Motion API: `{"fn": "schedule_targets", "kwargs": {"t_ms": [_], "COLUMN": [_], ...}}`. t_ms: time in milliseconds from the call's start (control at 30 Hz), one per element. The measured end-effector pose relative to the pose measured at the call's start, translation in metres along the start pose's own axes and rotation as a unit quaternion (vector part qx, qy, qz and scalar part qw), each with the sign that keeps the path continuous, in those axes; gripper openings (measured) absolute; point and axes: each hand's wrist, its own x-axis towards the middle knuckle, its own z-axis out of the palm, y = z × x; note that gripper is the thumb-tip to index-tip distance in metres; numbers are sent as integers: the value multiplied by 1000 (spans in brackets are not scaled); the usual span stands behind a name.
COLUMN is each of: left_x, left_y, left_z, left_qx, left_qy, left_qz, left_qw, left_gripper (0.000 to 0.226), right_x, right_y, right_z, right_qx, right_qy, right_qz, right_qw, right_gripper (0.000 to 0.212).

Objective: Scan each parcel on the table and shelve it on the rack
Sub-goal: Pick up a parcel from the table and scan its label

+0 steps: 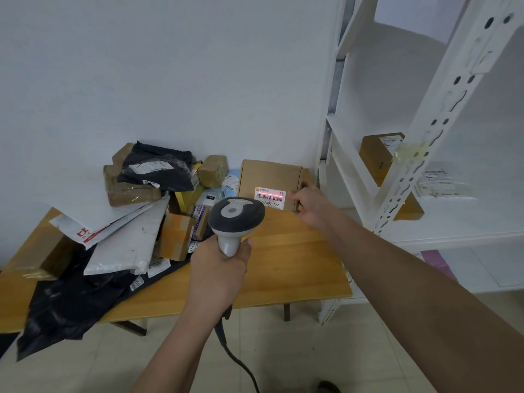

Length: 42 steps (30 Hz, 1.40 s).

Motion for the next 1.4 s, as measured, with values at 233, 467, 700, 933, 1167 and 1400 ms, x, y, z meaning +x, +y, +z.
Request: {"fn": "schedule_targets", "kwargs": {"t_ms": [233, 467, 700, 933, 1167, 1400], "left_x": [-9, -19, -28, -36, -42, -64], "left_y": [5, 6, 8, 12, 20, 42], "left_z": [-8, -13, -11, 9, 67, 147], "left_qx": [19, 29, 13, -63, -86, -89], "left_qy": [-4, -27, -33, -78, -164, -272], "left_qz": [1, -6, 12, 39, 109, 139], "left_qw": [1000, 999, 999, 994, 977, 948], "left_gripper": [34, 33, 36, 35, 34, 24], "right_x": [-4, -15, -19, -44, -87, -156], "right_y": [7, 5, 8, 6, 21, 36], "right_z": [1, -8, -21, -49, -165, -302], "right_qx": [9, 10, -1, -81, -120, 31], "right_qy": [0, -6, -22, -18, 24, 222], "right_qz": [0, -6, -13, 34, 93, 103], "right_qw": [1000, 1000, 1000, 996, 988, 969], "right_gripper": [56, 51, 51, 33, 25, 25]}}
